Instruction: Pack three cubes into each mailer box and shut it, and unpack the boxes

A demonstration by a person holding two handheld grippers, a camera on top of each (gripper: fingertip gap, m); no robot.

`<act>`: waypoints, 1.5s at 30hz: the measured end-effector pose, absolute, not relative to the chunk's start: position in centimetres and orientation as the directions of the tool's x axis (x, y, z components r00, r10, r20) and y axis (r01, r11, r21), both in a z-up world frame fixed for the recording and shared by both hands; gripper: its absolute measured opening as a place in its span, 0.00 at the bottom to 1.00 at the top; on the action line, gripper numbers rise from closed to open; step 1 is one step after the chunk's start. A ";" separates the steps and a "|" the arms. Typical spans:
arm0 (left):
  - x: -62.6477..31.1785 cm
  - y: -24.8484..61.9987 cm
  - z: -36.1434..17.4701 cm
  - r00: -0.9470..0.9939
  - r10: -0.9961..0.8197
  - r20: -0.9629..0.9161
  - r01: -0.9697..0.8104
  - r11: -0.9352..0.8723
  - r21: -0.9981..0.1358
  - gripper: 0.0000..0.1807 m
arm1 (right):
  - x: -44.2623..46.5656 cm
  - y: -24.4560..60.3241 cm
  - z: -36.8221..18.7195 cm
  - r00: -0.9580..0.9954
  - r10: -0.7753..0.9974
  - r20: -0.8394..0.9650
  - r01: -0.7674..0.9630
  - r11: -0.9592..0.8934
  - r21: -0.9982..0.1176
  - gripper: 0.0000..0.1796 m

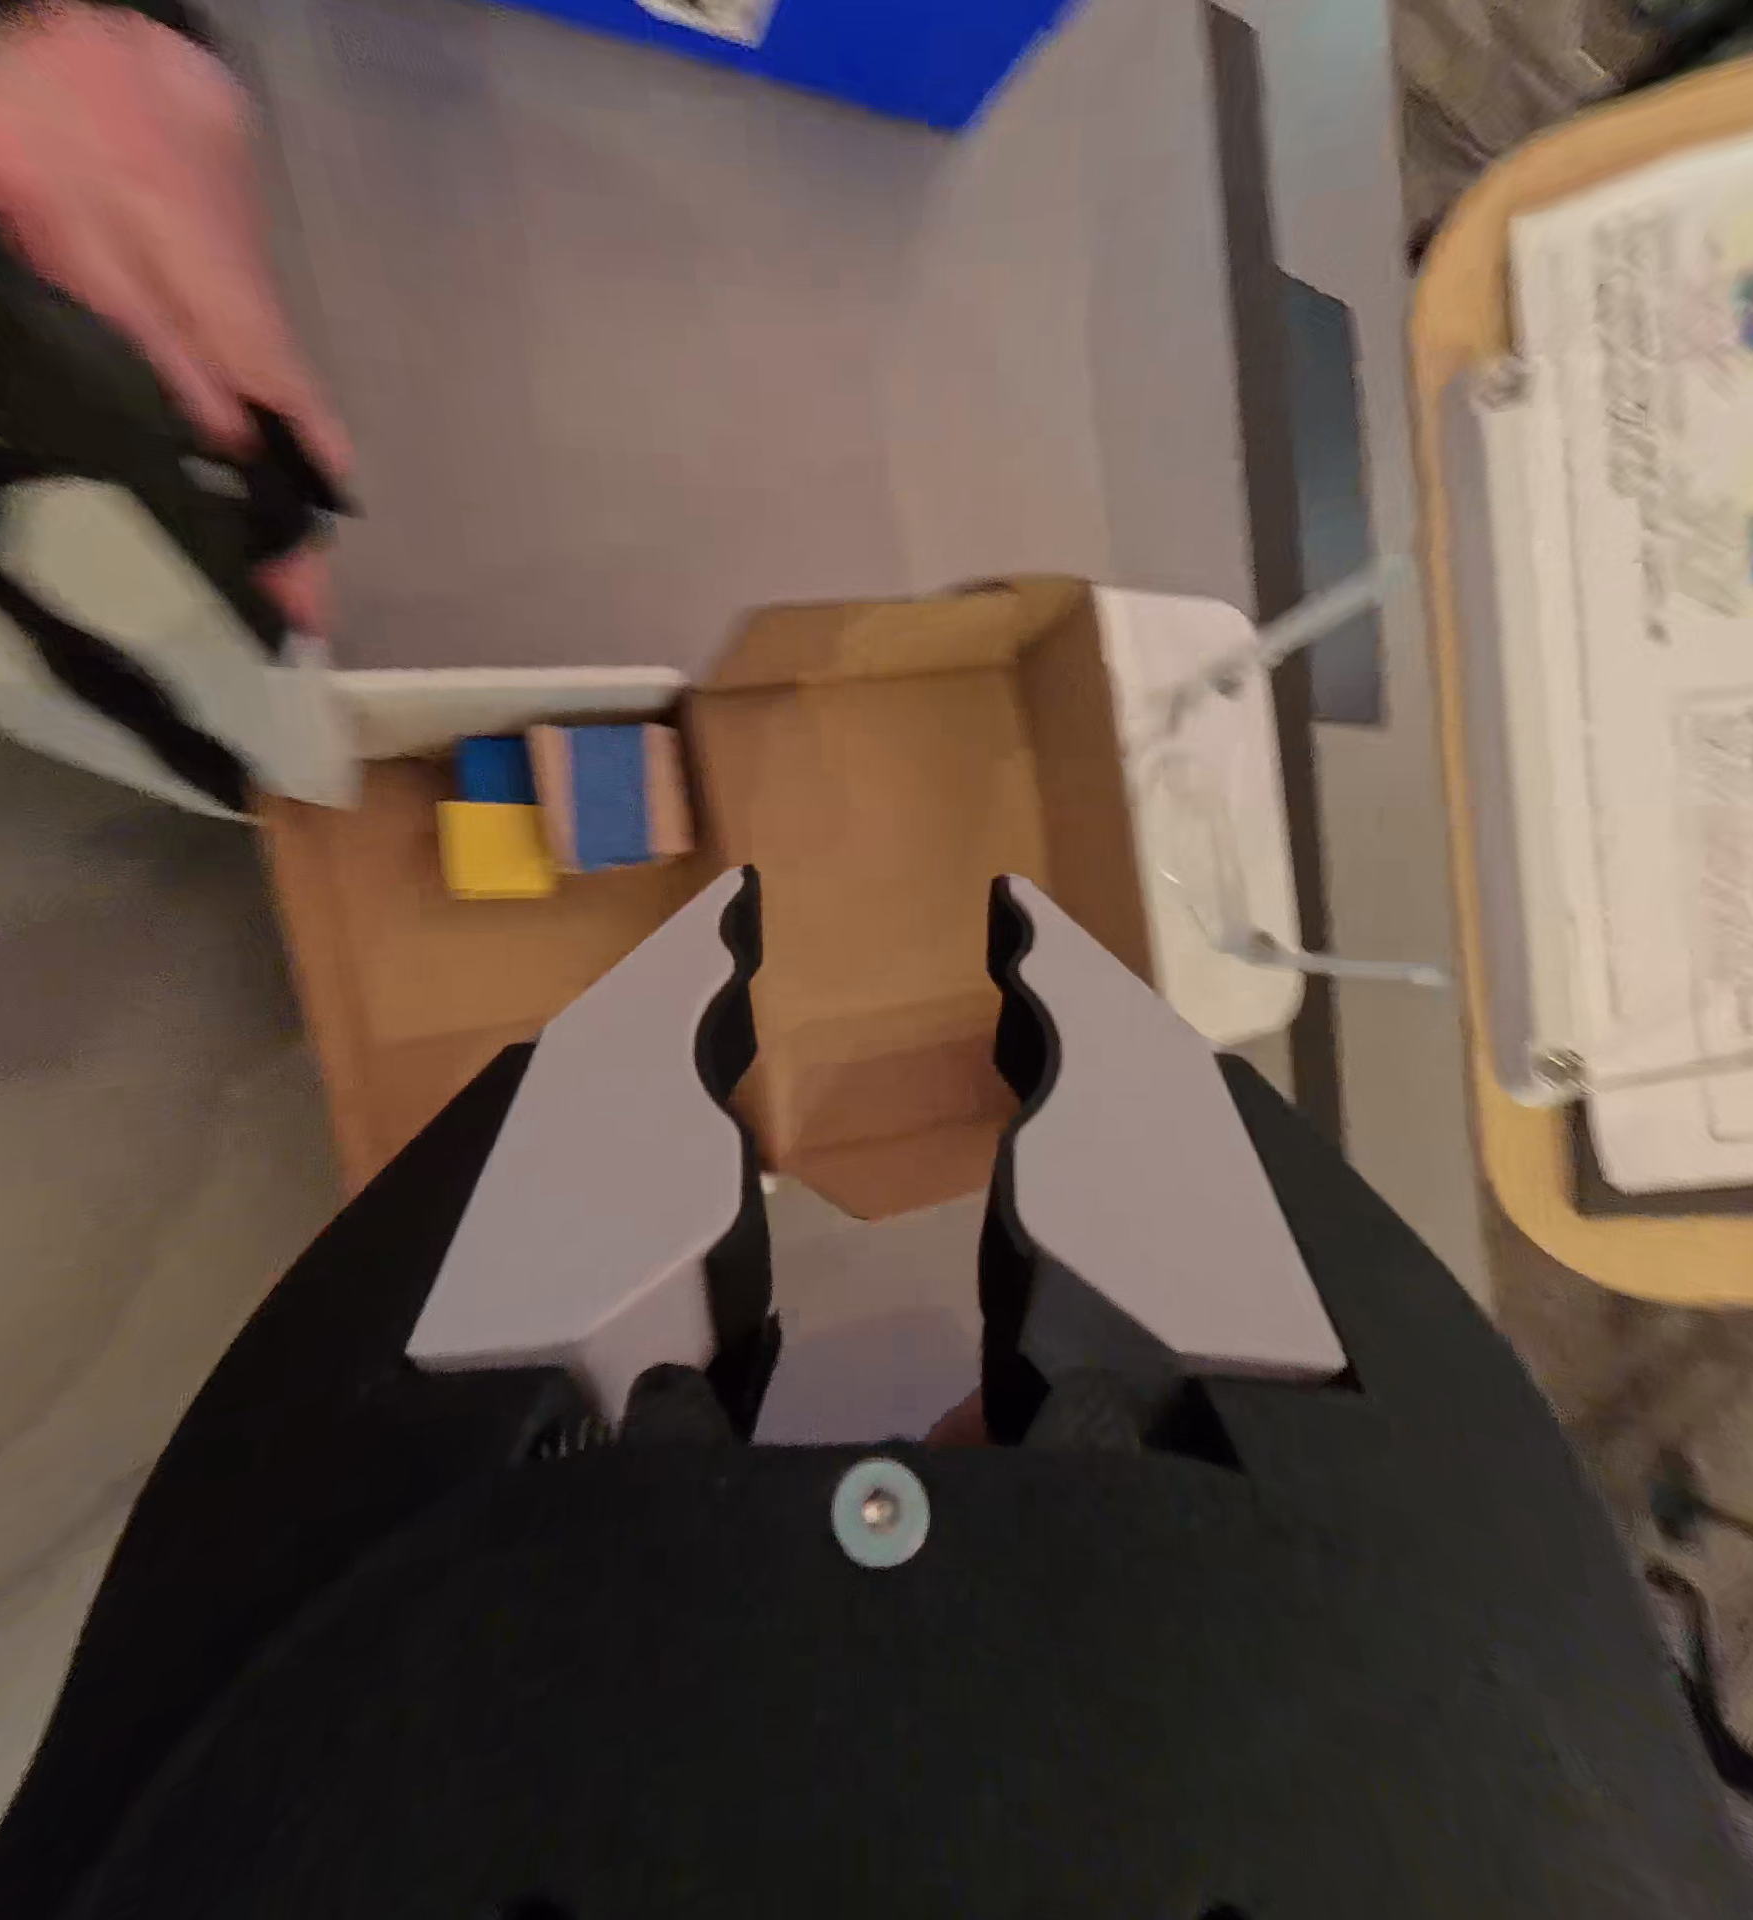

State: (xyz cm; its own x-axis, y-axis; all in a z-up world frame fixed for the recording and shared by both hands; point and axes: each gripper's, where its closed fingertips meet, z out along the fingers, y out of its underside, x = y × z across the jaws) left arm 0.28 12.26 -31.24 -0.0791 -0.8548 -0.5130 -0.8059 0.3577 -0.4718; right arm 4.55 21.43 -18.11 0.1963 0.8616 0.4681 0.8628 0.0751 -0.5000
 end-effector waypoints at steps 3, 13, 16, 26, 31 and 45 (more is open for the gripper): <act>0.3 12.2 -31.2 -0.081 -0.857 -0.508 -0.807 0.356 -0.471 0.07 | 2.5 17.9 -19.9 0.118 0.929 0.352 0.834 0.099 -0.543 0.26; 0.2 12.2 -31.3 -0.086 -0.867 -0.490 -0.815 0.344 -0.466 0.06 | 0.4 19.1 -29.4 0.069 0.956 0.286 0.912 0.056 -0.407 0.33; 0.2 12.3 -31.3 -0.084 -0.874 -0.478 -0.814 0.337 -0.474 0.06 | 0.0 19.5 -29.8 0.057 0.949 0.309 0.919 0.071 -0.389 0.29; 0.0 12.3 -31.3 -0.077 -0.886 -0.457 -0.818 0.318 -0.479 0.05 | 0.4 20.0 -30.5 0.008 0.960 0.280 0.937 0.091 -0.338 0.22; -0.1 12.4 -31.3 -0.061 -0.897 -0.438 -0.822 0.294 -0.488 0.05 | 2.0 19.3 -30.3 0.005 0.973 0.229 0.949 0.068 -0.308 0.21; 0.3 12.3 -31.3 -0.037 -0.902 -0.429 -0.822 0.272 -0.500 0.04 | 2.5 19.3 -30.6 0.027 0.955 0.297 0.949 0.069 -0.308 0.23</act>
